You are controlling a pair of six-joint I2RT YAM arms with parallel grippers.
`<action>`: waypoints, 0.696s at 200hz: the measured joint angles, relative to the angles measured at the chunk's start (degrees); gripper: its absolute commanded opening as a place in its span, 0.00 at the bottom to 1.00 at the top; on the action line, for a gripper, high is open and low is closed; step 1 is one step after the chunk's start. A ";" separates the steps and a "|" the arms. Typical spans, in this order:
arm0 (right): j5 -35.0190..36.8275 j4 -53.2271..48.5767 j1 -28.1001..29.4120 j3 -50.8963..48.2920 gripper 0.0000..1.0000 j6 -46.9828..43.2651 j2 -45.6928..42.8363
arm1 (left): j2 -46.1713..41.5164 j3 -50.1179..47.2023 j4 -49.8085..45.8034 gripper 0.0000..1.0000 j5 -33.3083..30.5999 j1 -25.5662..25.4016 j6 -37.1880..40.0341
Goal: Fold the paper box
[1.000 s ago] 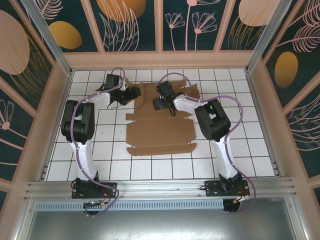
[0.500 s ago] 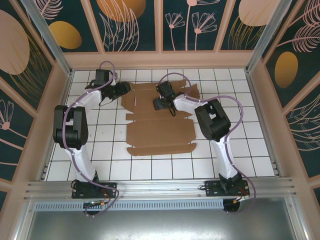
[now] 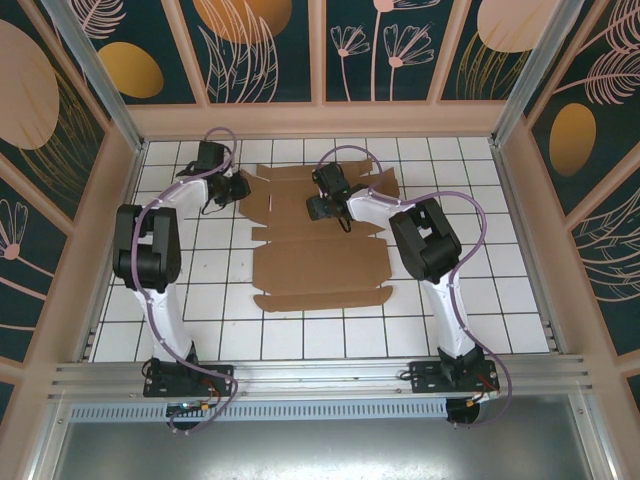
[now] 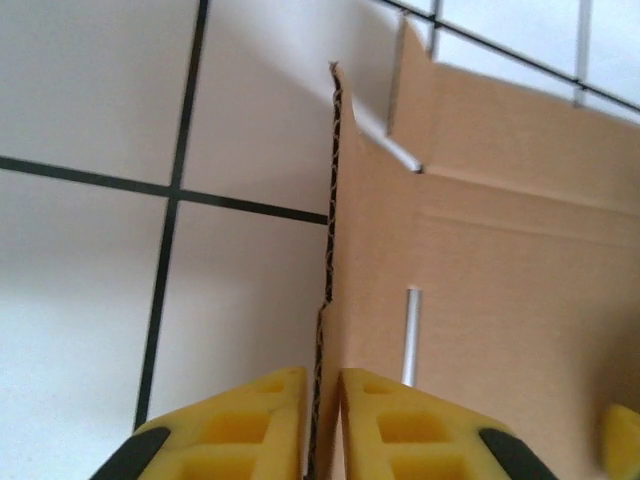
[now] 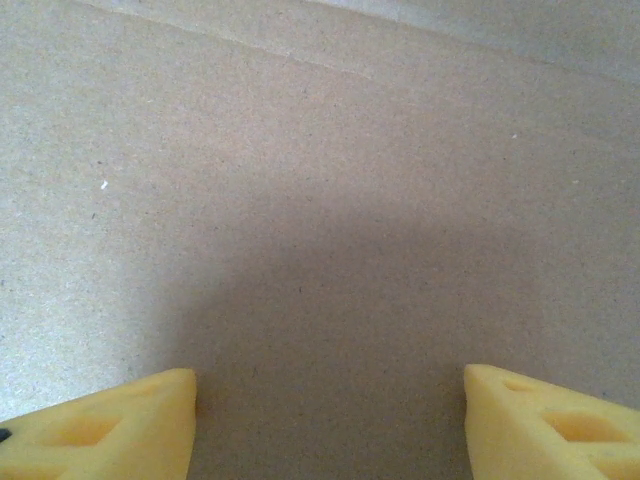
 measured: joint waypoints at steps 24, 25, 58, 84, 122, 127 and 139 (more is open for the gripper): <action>-0.02 -0.07 0.00 0.04 0.66 0.00 0.00 | 2.05 2.16 -2.67 0.13 -5.16 -2.38 1.01; -0.02 -0.04 0.00 0.04 0.66 0.00 0.00 | 2.12 2.27 -2.75 0.13 -5.29 -2.47 1.05; 0.11 -0.02 0.00 0.13 0.66 0.02 0.09 | 6.95 8.87 -8.39 0.10 -15.43 -6.56 2.56; 0.44 0.00 0.00 0.37 0.65 0.04 0.24 | 10.40 14.27 -12.48 0.13 -22.71 -9.55 3.54; 0.46 0.02 0.00 0.39 0.65 0.02 0.28 | 11.82 16.48 -14.47 0.34 -26.05 -12.02 3.96; 0.44 0.02 0.00 0.39 0.65 0.02 0.28 | 11.54 16.13 -14.10 0.39 -25.94 -12.09 3.58; 0.44 0.07 0.00 0.37 0.65 0.02 0.28 | 9.79 14.49 -13.53 0.47 -25.40 -12.04 3.37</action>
